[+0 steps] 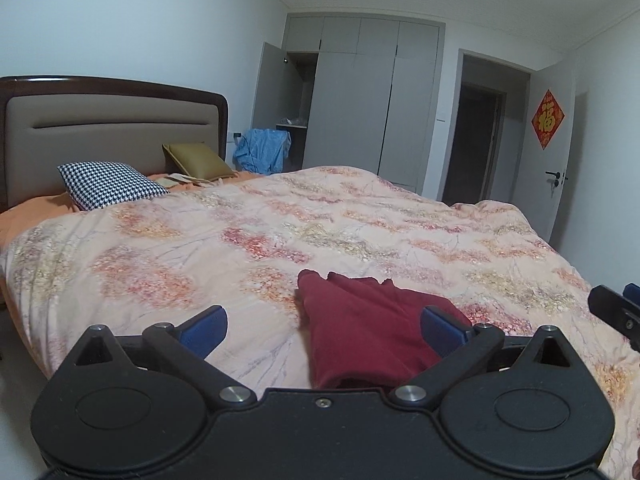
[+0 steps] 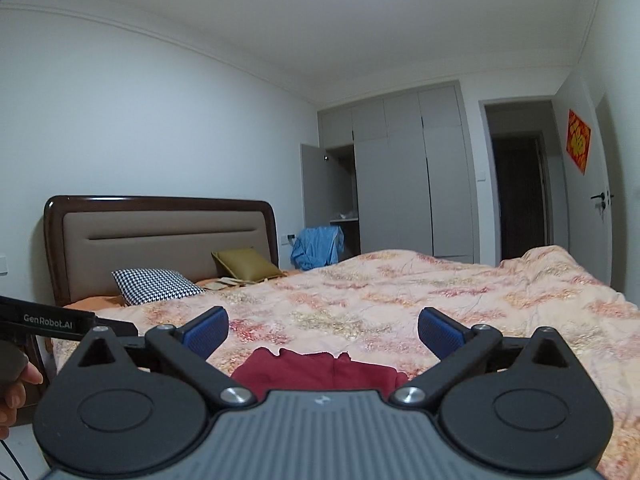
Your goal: Fold small clothes
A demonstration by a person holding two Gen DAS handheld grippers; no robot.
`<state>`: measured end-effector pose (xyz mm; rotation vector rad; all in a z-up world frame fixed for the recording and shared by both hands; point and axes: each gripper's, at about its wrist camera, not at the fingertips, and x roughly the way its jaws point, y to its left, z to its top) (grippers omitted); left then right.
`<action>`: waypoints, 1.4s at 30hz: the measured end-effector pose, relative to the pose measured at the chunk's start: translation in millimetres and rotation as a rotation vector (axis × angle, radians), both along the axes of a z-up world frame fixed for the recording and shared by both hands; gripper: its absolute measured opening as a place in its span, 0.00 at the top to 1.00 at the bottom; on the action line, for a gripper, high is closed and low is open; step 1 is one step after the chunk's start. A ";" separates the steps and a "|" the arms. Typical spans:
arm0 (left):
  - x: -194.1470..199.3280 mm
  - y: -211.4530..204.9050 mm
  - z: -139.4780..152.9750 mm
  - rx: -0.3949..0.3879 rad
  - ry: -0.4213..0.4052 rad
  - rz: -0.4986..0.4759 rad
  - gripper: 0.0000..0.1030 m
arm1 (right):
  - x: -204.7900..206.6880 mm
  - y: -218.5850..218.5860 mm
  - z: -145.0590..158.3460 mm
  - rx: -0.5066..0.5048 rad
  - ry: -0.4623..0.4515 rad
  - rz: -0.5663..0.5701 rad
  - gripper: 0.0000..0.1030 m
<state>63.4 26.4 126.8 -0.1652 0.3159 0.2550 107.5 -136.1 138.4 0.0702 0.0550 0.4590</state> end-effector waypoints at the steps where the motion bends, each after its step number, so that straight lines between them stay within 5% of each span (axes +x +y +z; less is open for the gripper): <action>1: -5.9 -1.3 -1.2 0.002 -0.004 0.004 0.01 | -6.8 -2.1 -0.3 0.002 -0.003 -0.005 0.00; 9: -35.7 -3.3 -30.1 -0.010 0.039 -0.011 0.01 | -48.4 -11.7 -17.1 -0.002 0.010 -0.057 0.00; 23: -41.7 -13.8 -109.1 0.045 0.080 0.023 0.01 | -69.5 -11.7 -94.1 -0.015 0.055 -0.153 0.00; 42: -35.6 -16.9 -119.7 0.066 0.105 0.001 0.01 | -54.6 -20.0 -123.4 0.002 0.140 -0.195 0.00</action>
